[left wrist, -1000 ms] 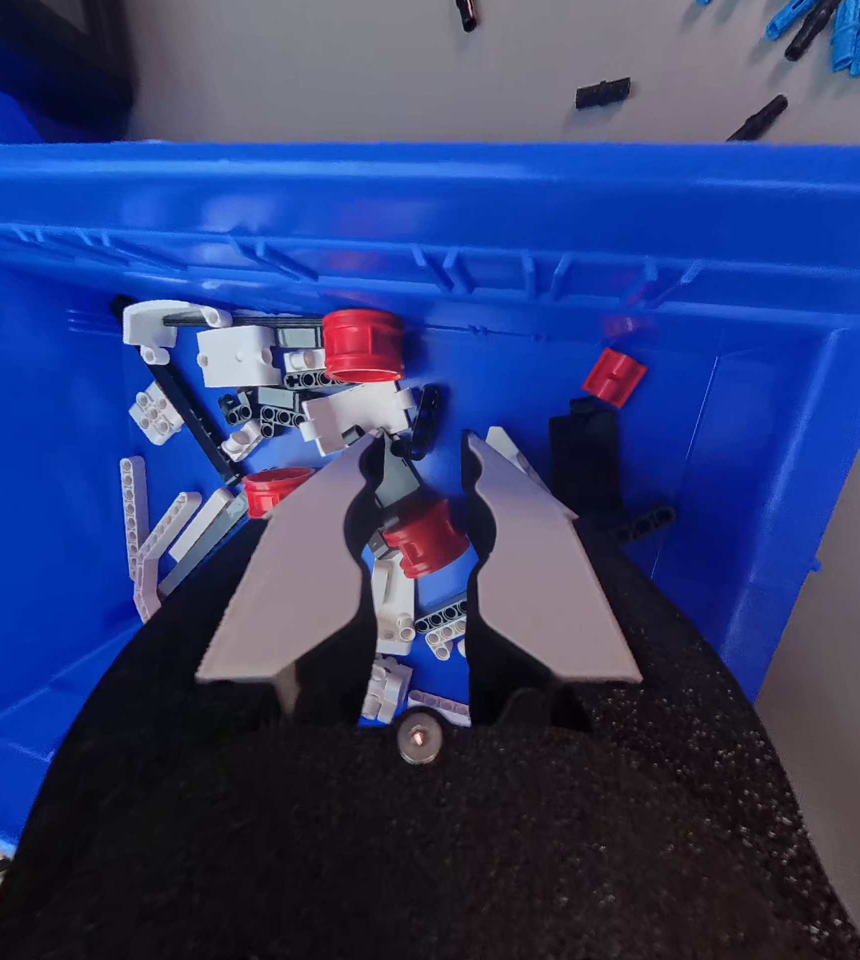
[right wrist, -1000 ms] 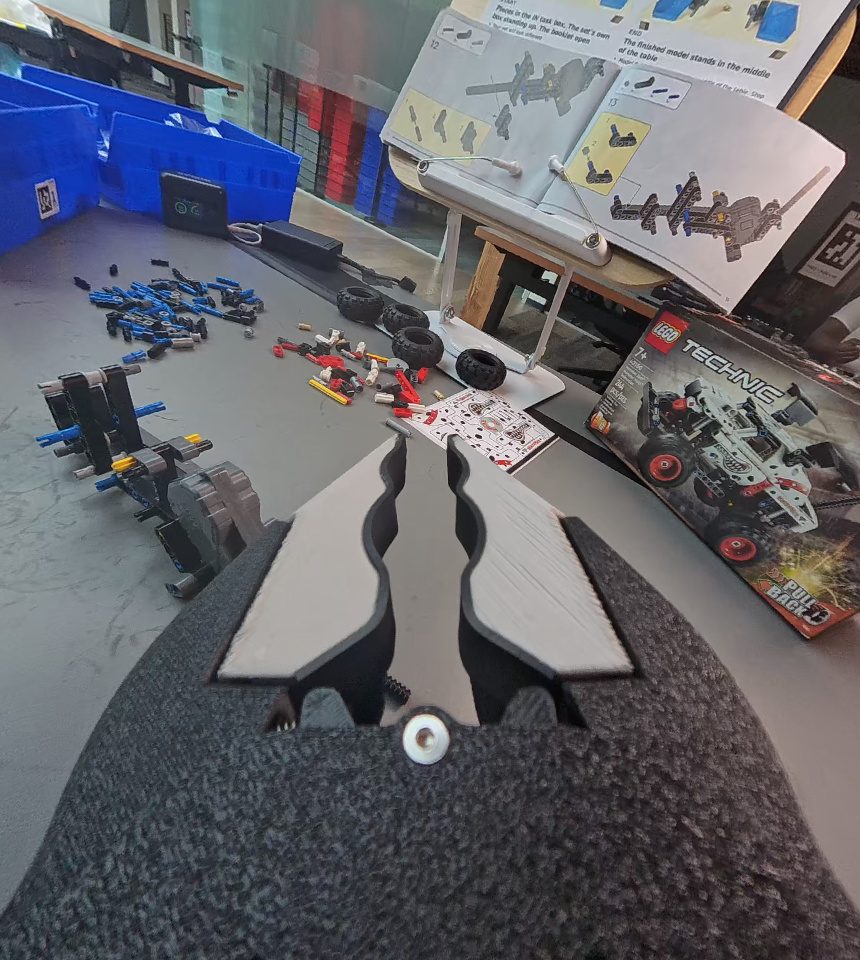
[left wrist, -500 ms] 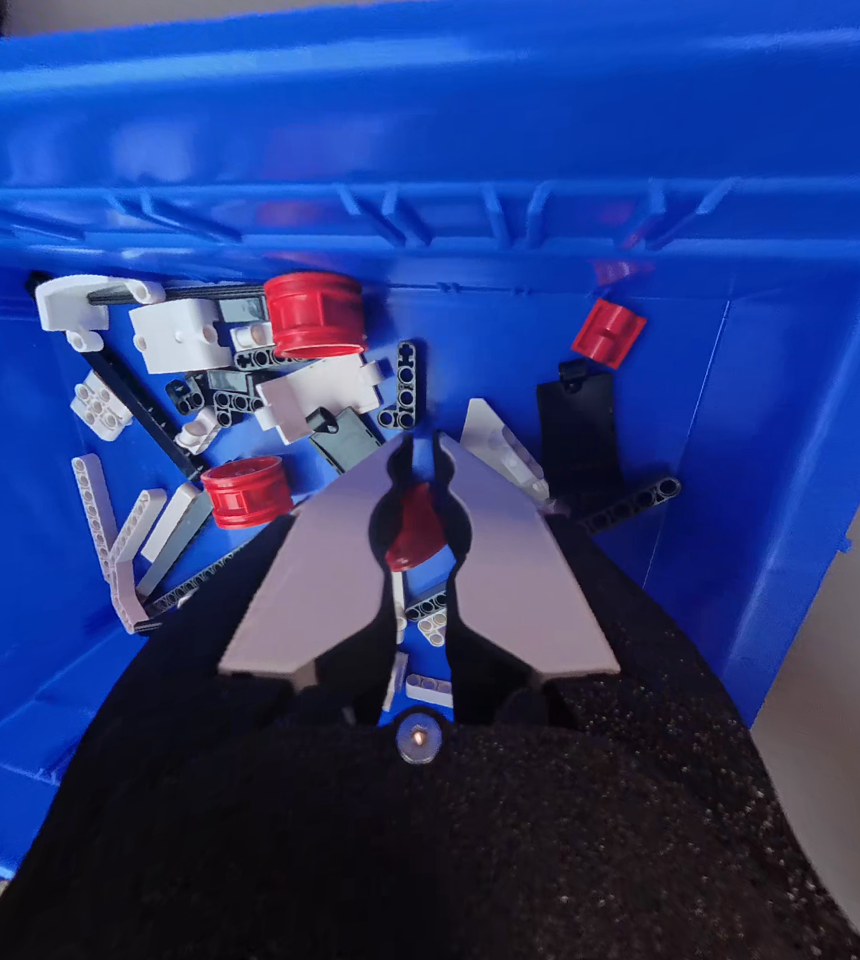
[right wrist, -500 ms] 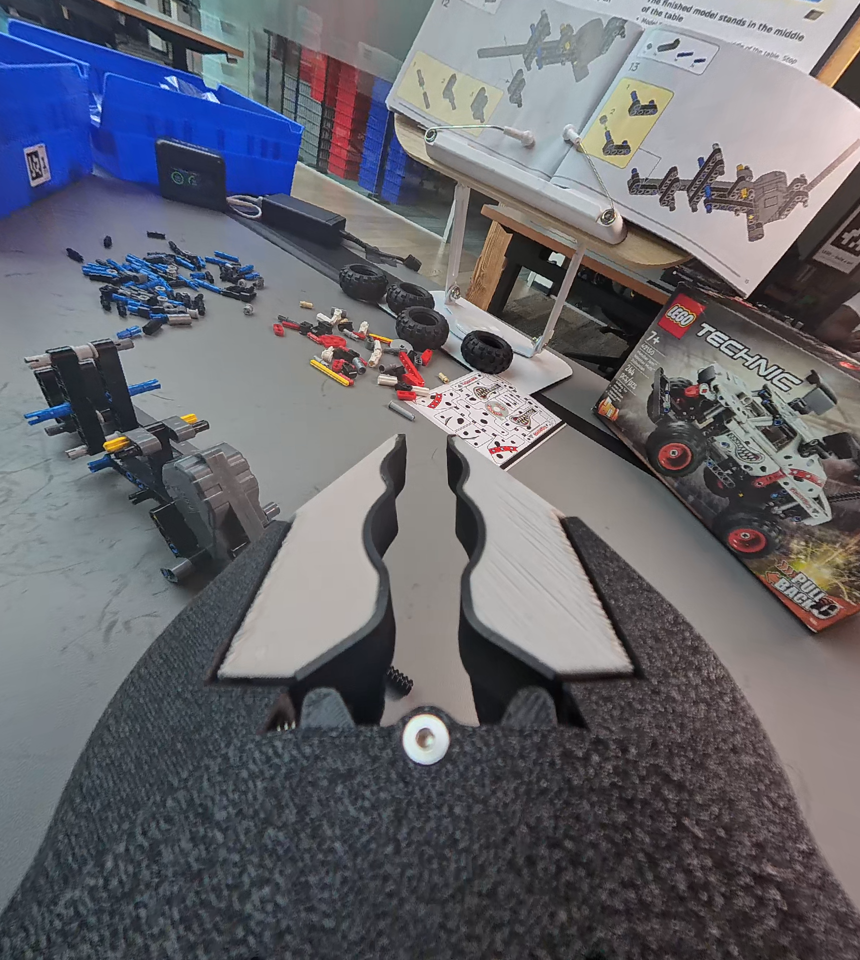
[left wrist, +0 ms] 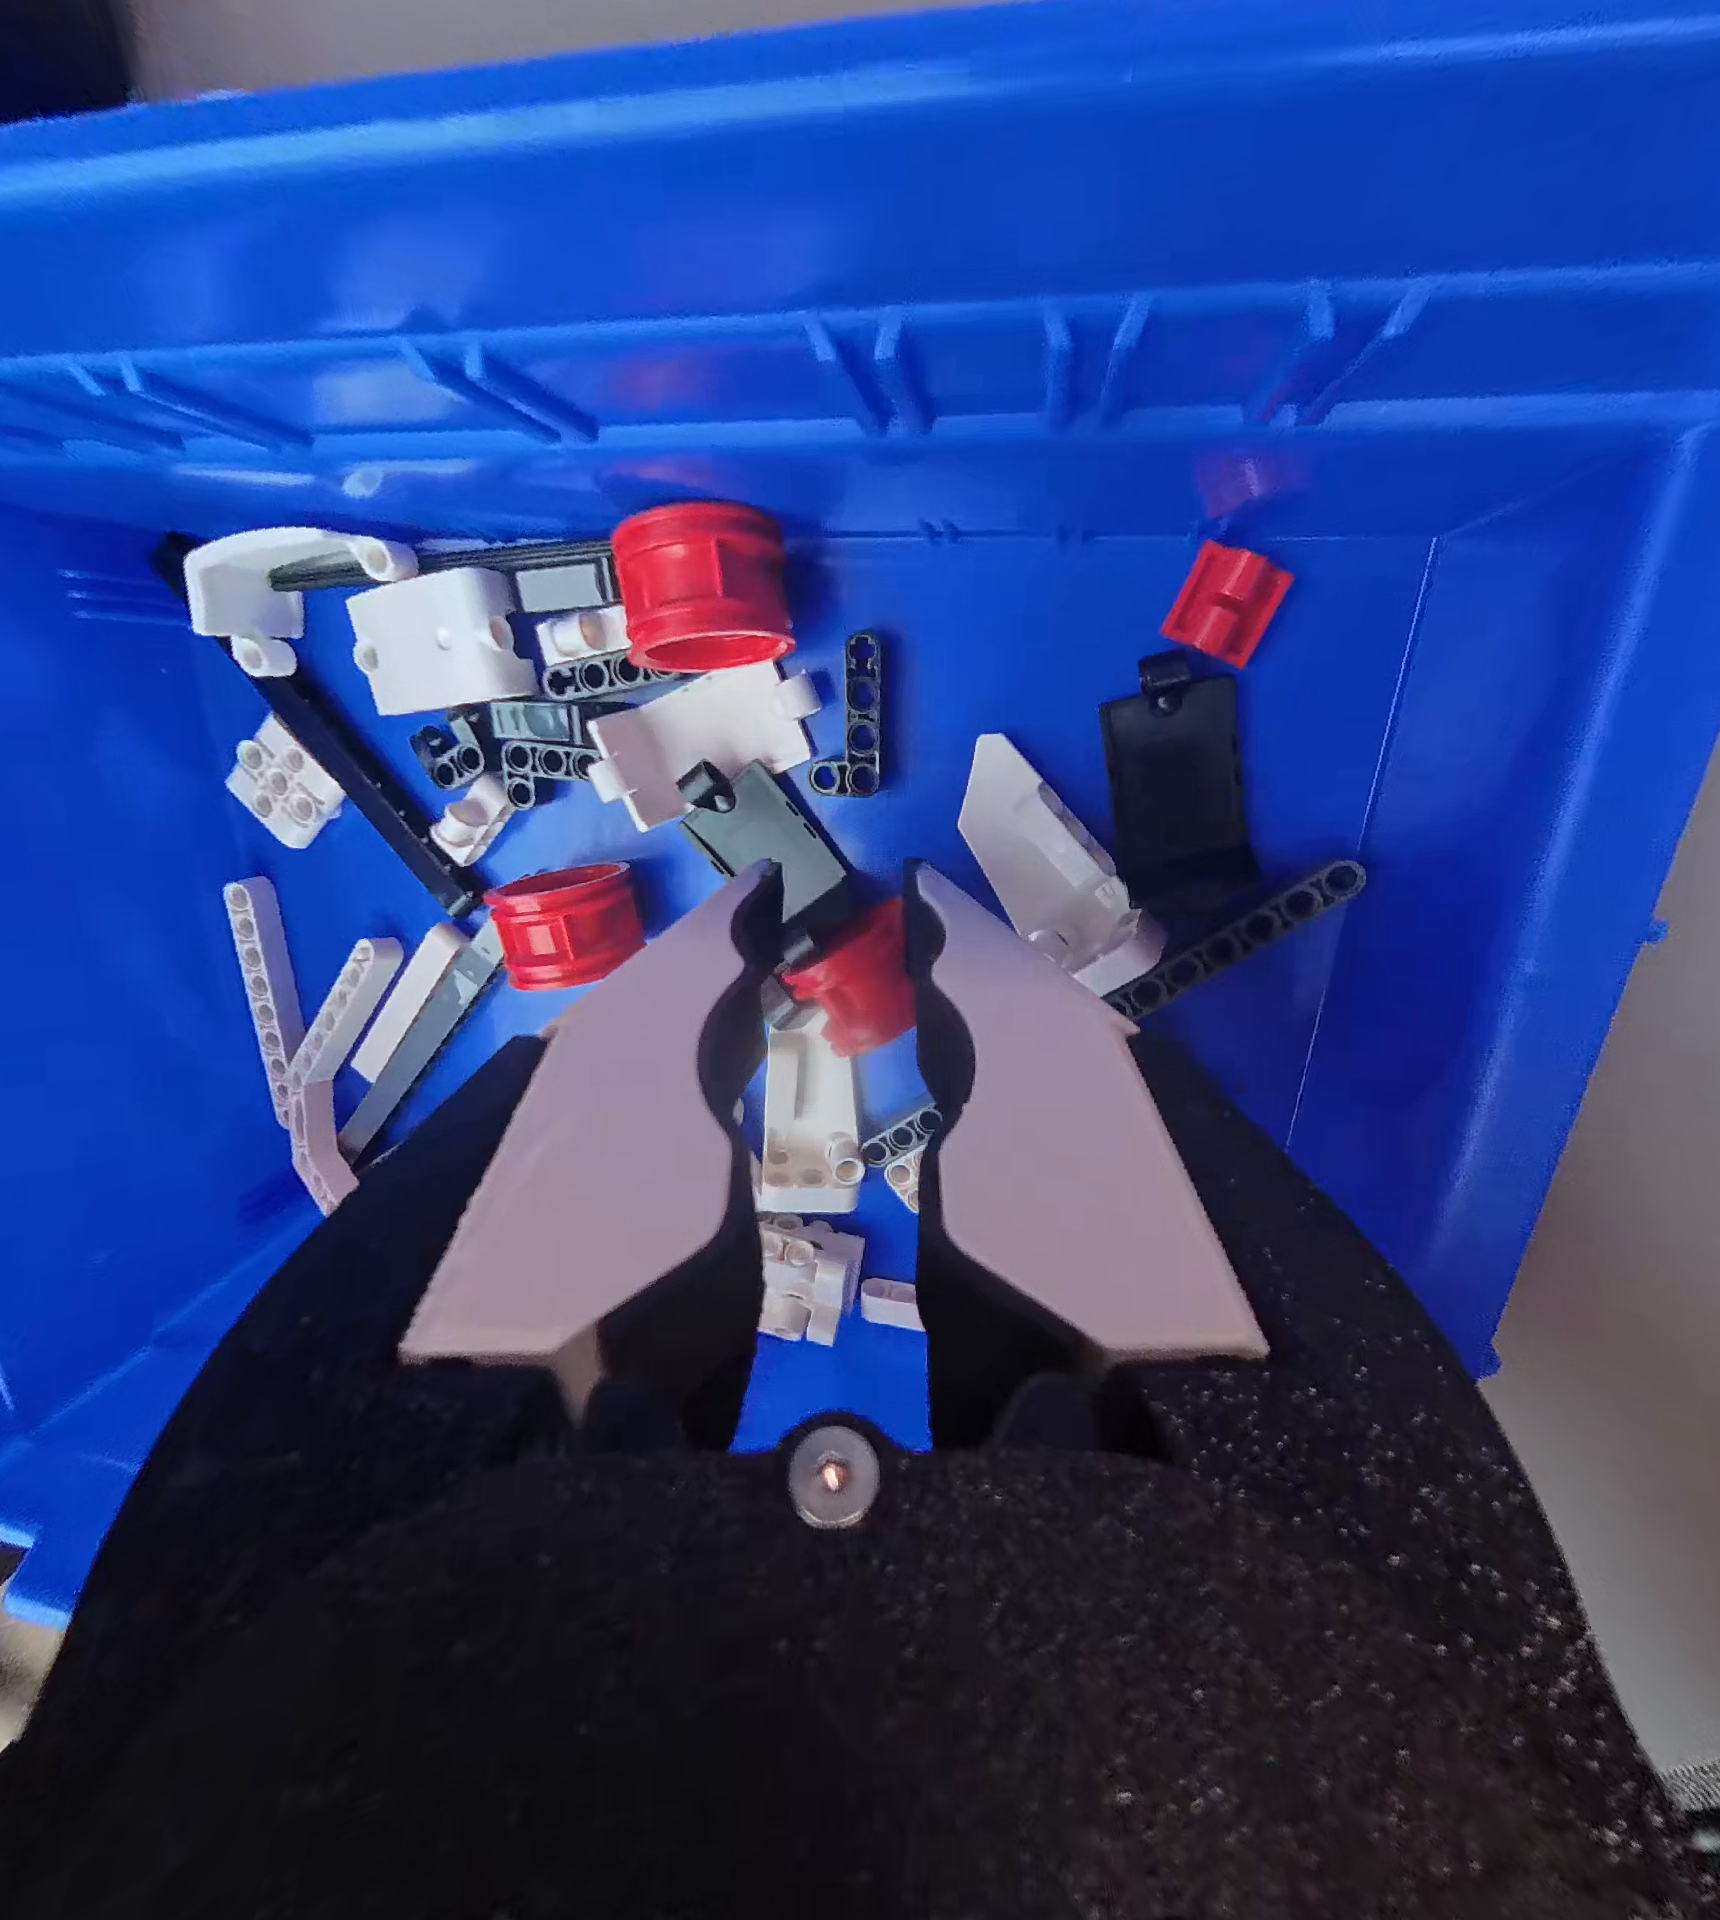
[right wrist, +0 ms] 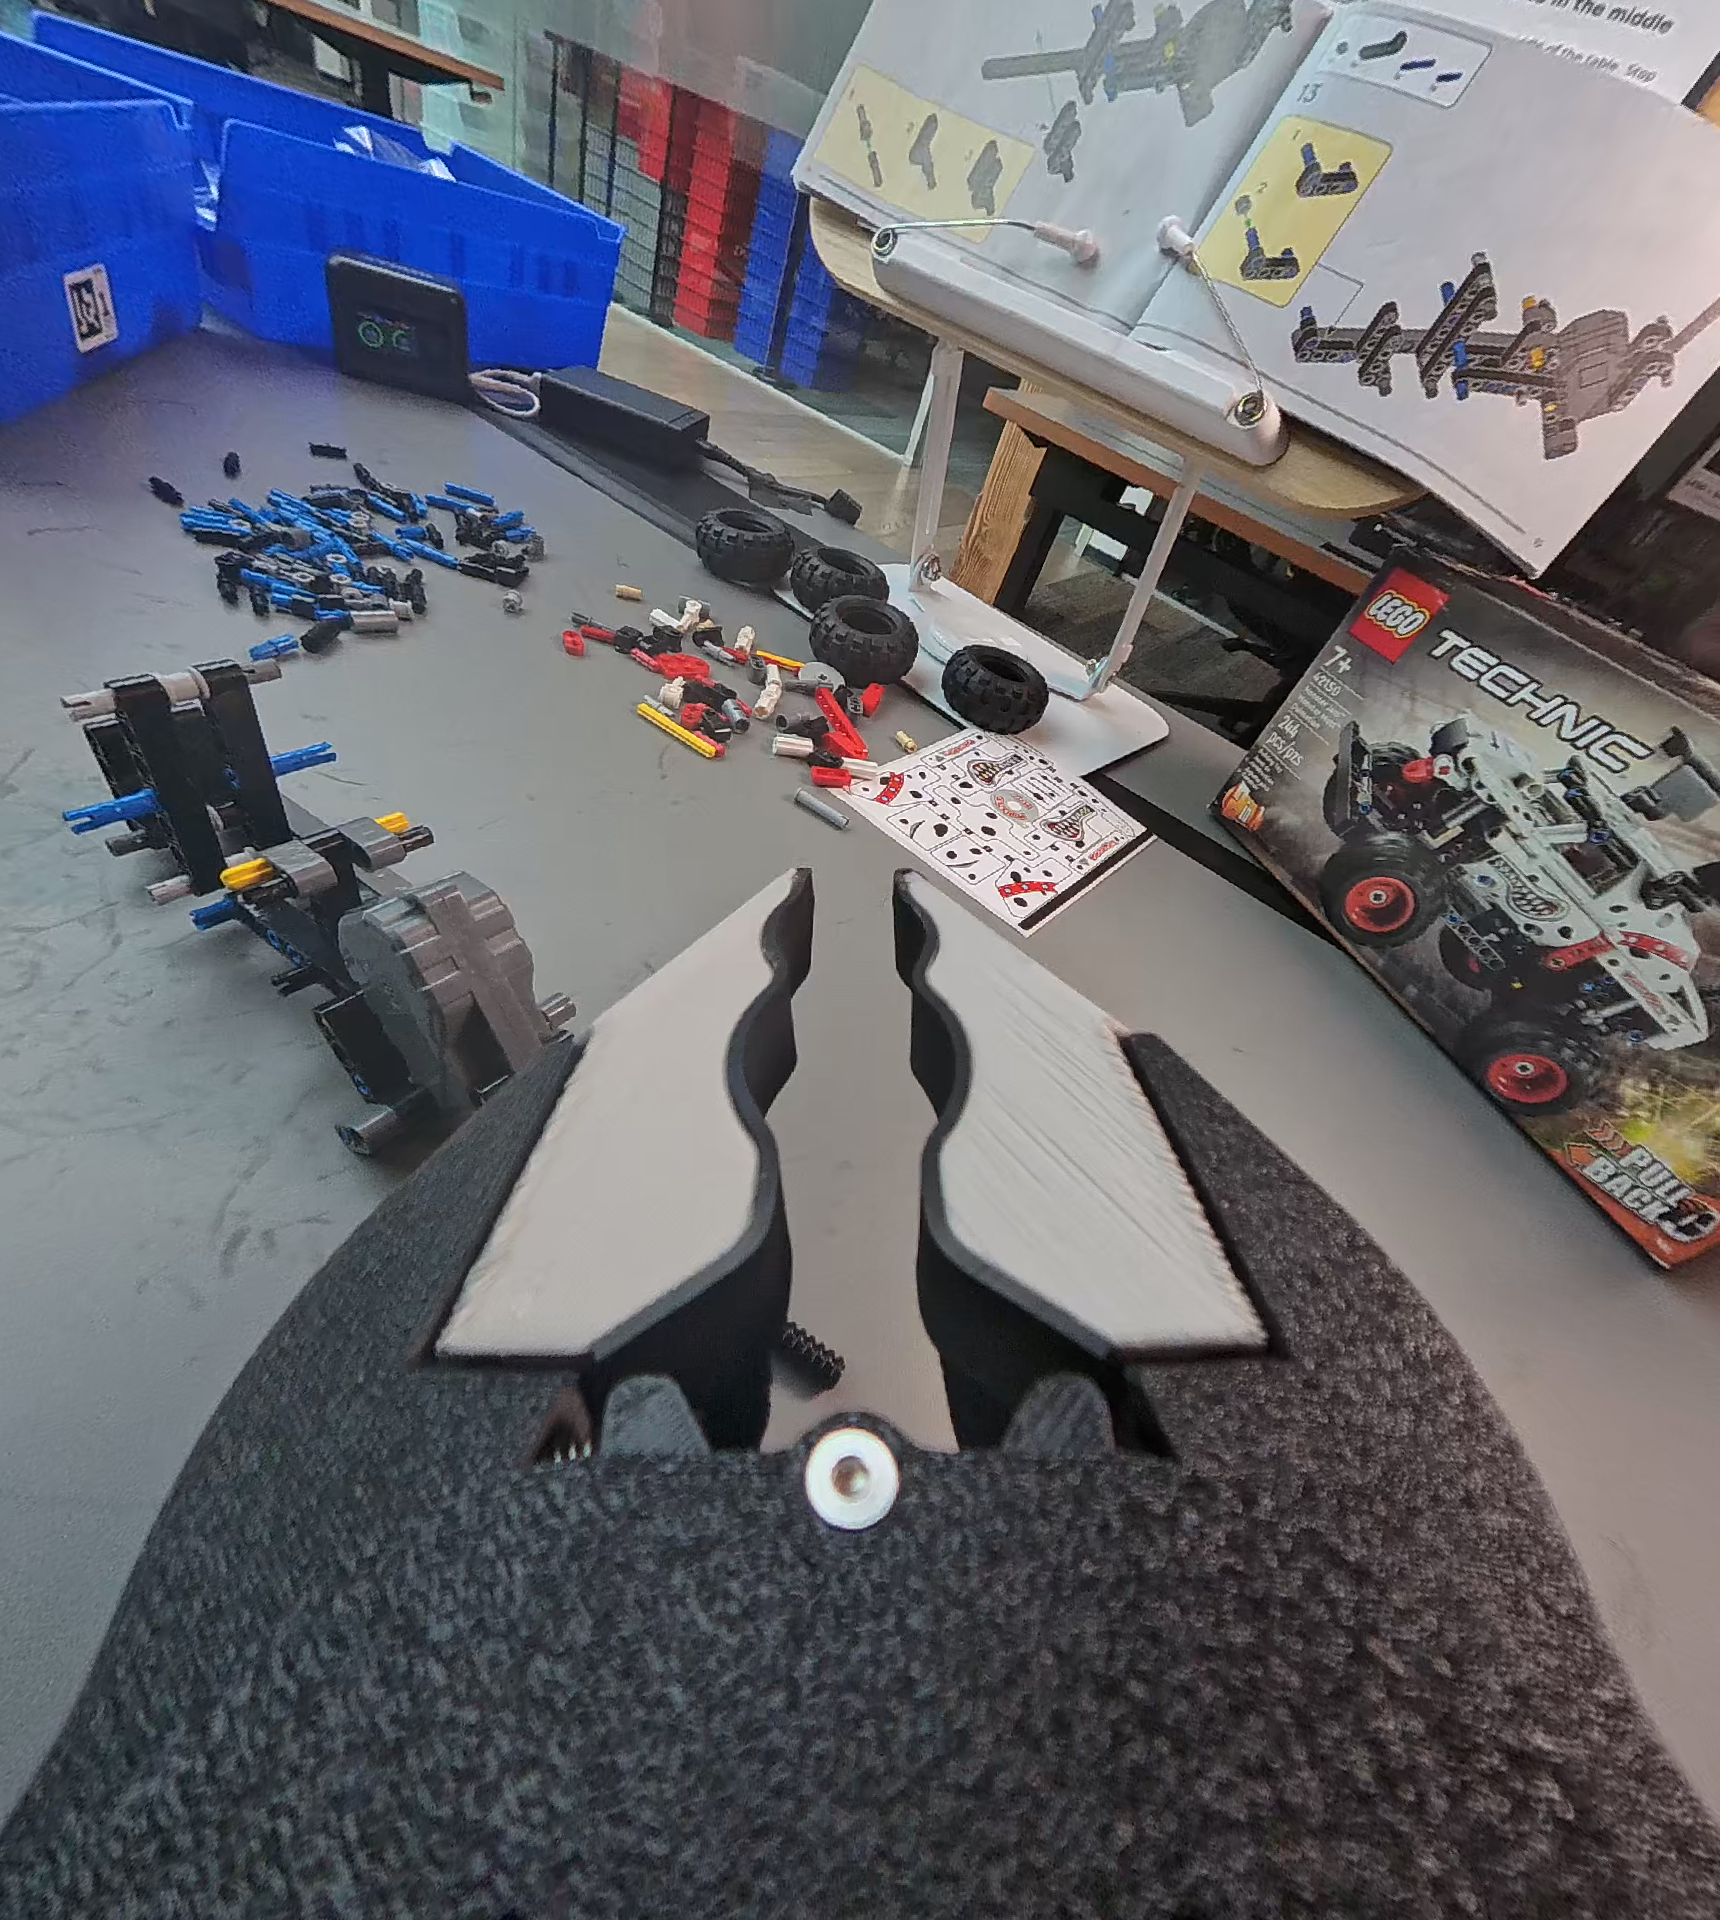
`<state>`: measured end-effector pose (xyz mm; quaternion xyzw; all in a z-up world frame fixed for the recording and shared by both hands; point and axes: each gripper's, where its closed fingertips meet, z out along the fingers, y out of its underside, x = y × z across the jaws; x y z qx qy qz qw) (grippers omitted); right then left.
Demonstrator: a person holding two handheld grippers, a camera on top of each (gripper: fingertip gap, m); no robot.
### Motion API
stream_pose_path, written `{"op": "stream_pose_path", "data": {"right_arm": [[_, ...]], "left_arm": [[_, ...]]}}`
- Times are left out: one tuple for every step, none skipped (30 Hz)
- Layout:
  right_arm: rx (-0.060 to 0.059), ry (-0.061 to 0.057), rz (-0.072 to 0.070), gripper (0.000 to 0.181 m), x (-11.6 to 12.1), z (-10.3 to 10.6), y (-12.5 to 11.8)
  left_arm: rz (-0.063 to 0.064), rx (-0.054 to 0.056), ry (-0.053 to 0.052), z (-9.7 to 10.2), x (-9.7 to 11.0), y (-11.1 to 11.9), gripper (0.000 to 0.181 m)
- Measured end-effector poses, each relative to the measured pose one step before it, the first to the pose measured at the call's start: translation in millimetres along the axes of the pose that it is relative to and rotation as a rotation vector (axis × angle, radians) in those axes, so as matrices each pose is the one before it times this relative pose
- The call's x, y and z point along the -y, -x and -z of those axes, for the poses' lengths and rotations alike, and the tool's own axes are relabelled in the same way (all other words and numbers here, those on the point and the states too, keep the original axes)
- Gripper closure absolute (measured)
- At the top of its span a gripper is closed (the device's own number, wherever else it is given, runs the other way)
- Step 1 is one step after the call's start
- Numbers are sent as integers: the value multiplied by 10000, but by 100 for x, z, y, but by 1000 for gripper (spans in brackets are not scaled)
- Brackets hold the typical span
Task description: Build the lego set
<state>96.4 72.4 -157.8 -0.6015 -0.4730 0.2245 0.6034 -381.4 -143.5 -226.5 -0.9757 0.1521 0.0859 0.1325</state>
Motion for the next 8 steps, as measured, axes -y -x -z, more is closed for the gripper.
{"op": "stream_pose_path", "data": {"right_arm": [[13, 24, 34, 166, -41, -36, 76], [5, 12, 32, 166, -17, -8, 42], [-4, 8, 23, 166, -12, 11, 11], [-19, 0, 11, 166, 10, 20, -25], [-22, 1, -5, 166, 8, 11, -60], [-19, 6, -18, 166, -16, 24, -61], [-14, 4, -23, 166, -25, 16, -54], [-6, 4, -19, 166, -20, 12, -34]], "left_arm": [[9, -108, 42, -218, 94, -11, 155], [-17, -64, -25, -244, 242, 17, 155], [-20, -136, -48, -243, 338, -130, 155], [-8, -188, -34, -269, 359, -240, 155], [-28, -117, 22, -292, 297, -164, 155], [-70, -4, 130, -341, 132, -5, 155], [-95, 102, 180, -366, 39, 167, 156], [-49, 136, 117, -283, 93, 241, 155]]}}
